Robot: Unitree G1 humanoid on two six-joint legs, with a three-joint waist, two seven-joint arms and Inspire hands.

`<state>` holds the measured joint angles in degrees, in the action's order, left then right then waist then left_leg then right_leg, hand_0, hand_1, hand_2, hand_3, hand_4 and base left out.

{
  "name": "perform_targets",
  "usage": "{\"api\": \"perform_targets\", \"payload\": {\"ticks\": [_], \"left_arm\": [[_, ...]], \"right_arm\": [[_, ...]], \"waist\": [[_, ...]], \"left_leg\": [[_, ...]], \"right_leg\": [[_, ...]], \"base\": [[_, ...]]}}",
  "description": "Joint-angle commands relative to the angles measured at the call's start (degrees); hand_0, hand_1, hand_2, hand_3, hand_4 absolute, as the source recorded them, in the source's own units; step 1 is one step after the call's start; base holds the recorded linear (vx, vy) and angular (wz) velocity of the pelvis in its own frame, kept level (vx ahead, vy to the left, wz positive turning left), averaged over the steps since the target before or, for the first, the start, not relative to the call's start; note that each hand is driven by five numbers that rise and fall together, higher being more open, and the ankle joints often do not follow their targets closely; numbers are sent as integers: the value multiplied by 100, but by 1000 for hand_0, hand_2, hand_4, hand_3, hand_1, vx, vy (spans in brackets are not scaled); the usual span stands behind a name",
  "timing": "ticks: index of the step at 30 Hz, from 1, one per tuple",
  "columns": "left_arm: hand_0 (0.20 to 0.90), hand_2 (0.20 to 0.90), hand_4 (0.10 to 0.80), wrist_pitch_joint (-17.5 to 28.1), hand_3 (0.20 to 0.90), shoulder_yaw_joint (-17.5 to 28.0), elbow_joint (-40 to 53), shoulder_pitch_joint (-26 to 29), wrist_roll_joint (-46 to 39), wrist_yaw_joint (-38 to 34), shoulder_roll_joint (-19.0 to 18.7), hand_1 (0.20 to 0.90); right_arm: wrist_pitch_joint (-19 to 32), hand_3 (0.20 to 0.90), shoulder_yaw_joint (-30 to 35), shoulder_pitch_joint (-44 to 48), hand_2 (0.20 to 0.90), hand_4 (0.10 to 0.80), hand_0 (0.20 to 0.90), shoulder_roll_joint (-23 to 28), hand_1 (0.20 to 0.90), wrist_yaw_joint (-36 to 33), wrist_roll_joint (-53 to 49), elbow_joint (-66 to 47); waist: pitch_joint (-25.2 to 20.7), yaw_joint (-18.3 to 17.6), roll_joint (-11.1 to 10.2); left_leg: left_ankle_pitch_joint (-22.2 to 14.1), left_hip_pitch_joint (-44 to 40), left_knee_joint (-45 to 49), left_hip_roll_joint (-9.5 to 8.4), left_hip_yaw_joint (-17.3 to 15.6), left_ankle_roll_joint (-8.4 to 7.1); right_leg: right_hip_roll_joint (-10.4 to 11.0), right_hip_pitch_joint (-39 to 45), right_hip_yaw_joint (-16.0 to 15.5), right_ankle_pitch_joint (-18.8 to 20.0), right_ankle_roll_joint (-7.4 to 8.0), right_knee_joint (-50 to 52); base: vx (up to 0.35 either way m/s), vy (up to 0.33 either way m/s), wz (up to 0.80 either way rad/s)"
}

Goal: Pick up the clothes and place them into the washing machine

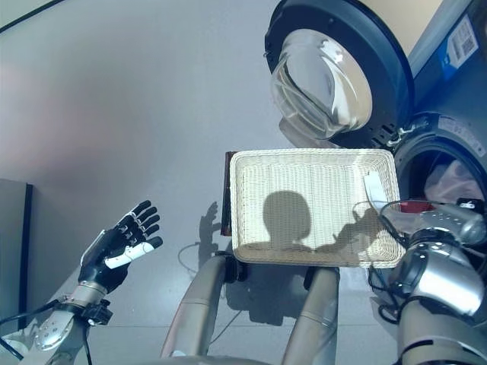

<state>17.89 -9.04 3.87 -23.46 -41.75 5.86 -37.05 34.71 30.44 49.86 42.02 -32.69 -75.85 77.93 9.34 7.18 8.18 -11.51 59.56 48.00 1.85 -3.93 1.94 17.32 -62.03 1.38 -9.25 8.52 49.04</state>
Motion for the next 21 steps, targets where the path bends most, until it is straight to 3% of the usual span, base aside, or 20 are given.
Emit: {"api": "perform_targets", "payload": {"ticks": [1,4,8,9,10,21], "left_arm": [[900,900,800,453,900,389,505,-17,-145,-11,-102,900],[900,900,800,454,900,450,518,-50,-155,-73,-138,900],[900,900,800,505,900,465,499,-29,-131,-173,-132,900],[900,900,800,525,900,455,485,24,-131,-196,-103,900],[900,900,800,532,900,445,461,35,-132,-189,-103,900],[900,900,800,443,900,506,424,3,-245,-259,-93,900]], "right_arm": [[459,200,-418,103,200,300,200,1438,200,53,478,-455],[604,200,-378,15,200,300,200,1661,200,-132,543,-410],[607,200,-439,-60,200,300,200,1498,200,-232,722,-428],[627,315,-457,-72,315,382,315,1297,315,-183,680,-473],[592,900,-460,-103,900,800,900,1213,900,-130,646,-457],[558,900,-454,-58,900,800,900,637,900,-81,352,-376]], "waist": [[-209,-103,166],[-248,-167,175],[-252,-173,190],[-290,-176,190],[-260,-188,190],[-276,-257,72]], "left_leg": [[633,-8,-1000,334,459,-604],[633,8,-994,337,430,-610],[616,38,-975,341,422,-595],[499,4,-962,339,417,-599],[591,50,-953,348,389,-577],[473,-7,-942,368,366,-573]], "right_leg": [[103,-45,132,-115,-117,-124],[96,-61,122,-110,-117,-103],[77,-110,122,-92,-122,-88],[56,-96,144,-186,-105,-59],[58,-151,134,-89,-129,-66],[18,-82,137,-135,-114,-69]], "base": [[42,10,-1],[8,4,-2],[-2,9,1],[-97,29,-6],[63,15,-7],[6,9,-3]]}}
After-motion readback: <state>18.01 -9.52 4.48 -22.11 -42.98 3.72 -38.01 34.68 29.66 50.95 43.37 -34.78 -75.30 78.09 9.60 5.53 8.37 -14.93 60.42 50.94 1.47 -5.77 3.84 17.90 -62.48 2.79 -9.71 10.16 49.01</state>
